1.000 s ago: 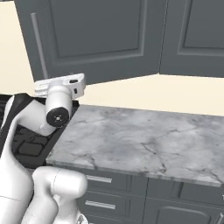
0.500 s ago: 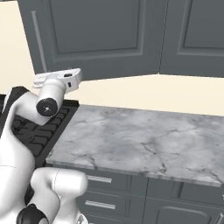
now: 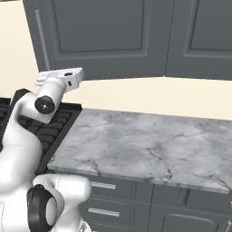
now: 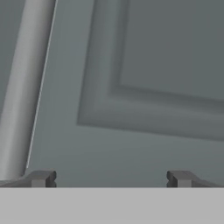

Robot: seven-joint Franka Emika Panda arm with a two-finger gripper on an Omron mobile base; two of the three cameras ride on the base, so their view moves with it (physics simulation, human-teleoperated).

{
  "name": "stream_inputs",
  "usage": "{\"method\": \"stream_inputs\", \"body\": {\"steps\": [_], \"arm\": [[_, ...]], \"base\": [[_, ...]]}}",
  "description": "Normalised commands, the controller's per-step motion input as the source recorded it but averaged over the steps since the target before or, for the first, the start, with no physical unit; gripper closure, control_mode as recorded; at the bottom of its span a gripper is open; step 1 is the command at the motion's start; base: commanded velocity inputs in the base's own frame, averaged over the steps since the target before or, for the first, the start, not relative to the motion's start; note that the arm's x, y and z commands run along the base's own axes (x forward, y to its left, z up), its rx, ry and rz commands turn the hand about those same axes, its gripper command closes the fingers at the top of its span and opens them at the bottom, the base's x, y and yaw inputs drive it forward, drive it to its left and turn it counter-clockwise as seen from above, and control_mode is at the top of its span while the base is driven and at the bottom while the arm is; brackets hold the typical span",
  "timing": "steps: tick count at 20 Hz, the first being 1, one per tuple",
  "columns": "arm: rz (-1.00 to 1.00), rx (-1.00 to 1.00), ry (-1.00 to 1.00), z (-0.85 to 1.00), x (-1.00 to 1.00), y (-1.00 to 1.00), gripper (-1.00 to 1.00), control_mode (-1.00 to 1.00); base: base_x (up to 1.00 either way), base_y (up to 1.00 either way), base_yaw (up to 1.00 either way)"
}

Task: Pick up the sponge and bar soap from the sink, and place them back in the cabinet, and close the cabinet door.

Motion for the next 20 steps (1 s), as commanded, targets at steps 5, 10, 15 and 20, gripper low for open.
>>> {"method": "stream_inputs", "body": {"steps": [5,10,15,20], "arm": [[-0.08,0.0,0.0,0.0,0.47,0.0,-1.0,-1.0],[-0.08,0.0,0.0,0.0,0.45,0.0,-1.0,-1.0],[-0.07,0.0,0.0,0.0,0.43,0.0,-1.0,-1.0],[-0.04,0.0,0.0,0.0,0.36,0.0,-1.0,-1.0]], "base": [[0.0,0.0,0.0],[0.0,0.0,0.0],[0.0,0.0,0.0],[0.0,0.0,0.0]]}}
